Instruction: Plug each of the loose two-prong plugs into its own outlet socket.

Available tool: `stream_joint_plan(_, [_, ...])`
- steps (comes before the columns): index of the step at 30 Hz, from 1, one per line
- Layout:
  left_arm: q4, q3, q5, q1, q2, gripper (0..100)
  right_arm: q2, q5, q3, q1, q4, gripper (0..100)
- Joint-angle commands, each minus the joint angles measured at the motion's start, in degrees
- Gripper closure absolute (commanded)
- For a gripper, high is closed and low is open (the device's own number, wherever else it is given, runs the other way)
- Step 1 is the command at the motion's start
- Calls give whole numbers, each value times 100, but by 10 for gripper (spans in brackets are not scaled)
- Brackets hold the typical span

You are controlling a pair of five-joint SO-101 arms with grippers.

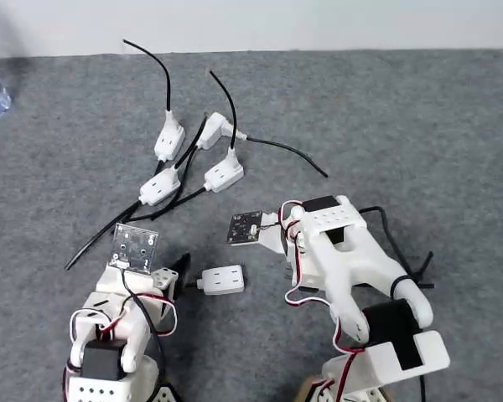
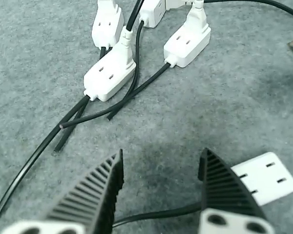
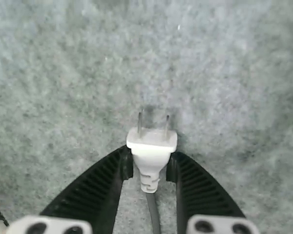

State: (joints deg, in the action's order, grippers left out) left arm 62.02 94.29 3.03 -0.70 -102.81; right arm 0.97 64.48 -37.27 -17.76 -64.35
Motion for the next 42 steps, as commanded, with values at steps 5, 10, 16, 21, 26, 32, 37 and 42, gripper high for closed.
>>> stream_joint_plan(5, [-141, -40, 62, -9, -18, 765, -154, -325, 352, -286, 92, 785])
stream_joint_plan(10, [-141, -40, 62, 9, -18, 765, -154, -396, 352, -374, 242, 786])
stream_joint_plan(16, [-141, -40, 62, 9, -18, 765, -145, -387, 352, -382, 251, 831])
stream_joint_plan(21, [-141, -40, 62, 0, -18, 765, -145, 53, 334, -391, 215, 998])
stream_joint_plan(26, [-185, -40, -9, -44, -18, 765, -215, -105, 352, -382, 198, 987])
stream_joint_plan(32, [-888, -40, -1143, -870, -18, 765, -1077, -686, 659, -409, -180, 990])
stream_joint_plan(37, [-1916, 233, -1336, -1565, 9, 767, -1851, -1609, 703, -400, -215, 990])
stream_joint_plan(42, [-1925, 215, -1336, -1820, -9, 765, -1956, -2119, 712, -426, -215, 990])
